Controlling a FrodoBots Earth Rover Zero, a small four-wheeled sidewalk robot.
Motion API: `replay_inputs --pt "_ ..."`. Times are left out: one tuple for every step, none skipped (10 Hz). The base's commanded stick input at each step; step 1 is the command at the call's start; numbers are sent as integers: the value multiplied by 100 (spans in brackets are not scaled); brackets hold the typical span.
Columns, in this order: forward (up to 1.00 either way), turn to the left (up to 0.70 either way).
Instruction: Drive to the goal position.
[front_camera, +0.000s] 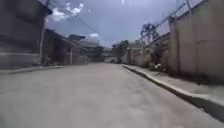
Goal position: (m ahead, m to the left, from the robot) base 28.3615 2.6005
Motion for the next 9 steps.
replay_inputs --pt "85 -14" --pt "85 -34" --pt "85 -34" --pt "85 -31" --pt "85 -10" --pt "85 0" --pt "85 0" --pt "85 0" --pt "85 0"
